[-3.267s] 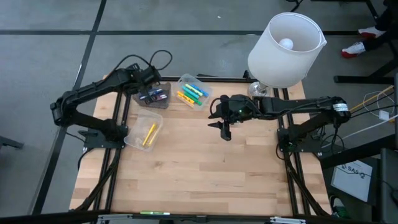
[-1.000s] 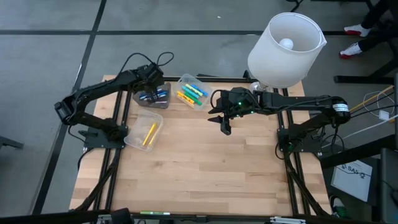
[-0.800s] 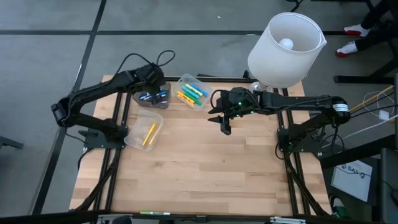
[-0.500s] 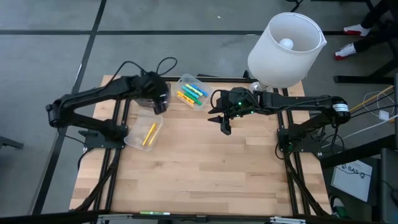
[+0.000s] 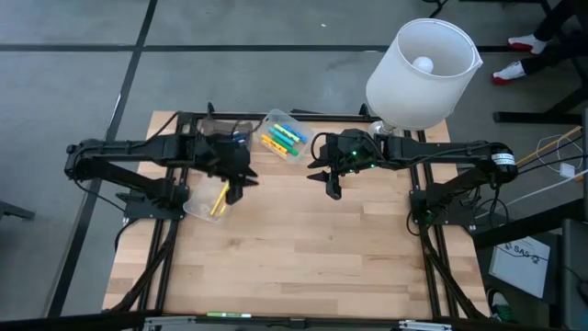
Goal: Pick & Place Markers
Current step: Put the green marker into the black bin
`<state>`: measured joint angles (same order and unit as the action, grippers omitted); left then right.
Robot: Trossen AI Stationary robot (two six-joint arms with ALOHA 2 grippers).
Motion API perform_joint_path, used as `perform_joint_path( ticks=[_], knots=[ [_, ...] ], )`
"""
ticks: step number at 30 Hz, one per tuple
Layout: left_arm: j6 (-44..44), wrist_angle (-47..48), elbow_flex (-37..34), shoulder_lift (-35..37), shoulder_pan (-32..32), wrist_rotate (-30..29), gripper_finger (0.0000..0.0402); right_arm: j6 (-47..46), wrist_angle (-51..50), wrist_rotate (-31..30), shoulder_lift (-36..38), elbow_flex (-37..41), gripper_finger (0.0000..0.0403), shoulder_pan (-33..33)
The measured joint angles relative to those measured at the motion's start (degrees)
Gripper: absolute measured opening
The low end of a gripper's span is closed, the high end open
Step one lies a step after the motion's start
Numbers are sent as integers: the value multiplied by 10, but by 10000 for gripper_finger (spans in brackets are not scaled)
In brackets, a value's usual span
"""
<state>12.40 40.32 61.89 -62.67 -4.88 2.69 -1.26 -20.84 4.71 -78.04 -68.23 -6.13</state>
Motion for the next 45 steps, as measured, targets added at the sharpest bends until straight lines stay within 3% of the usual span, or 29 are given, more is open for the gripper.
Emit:
perform_joint_path(
  ticks=[10, 22, 28, 34, 45],
  knots=[
    [80, 1, 0, -10, 126, 20, 111, 0, 0, 0, 0, 0, 156, 0],
    [66, 35, -11, -11, 215, 25, 107, 0, 0, 0, 0, 0, 156, 0],
    [65, 62, -15, -29, 269, 67, 105, 0, -1, 0, 0, 0, 156, 0],
    [45, 67, -15, -73, 352, 71, 113, 0, -3, 0, 0, 0, 156, 0],
    [73, 68, -15, -223, 489, -1, 153, 0, -3, 0, 0, 0, 156, 0]
  ],
)
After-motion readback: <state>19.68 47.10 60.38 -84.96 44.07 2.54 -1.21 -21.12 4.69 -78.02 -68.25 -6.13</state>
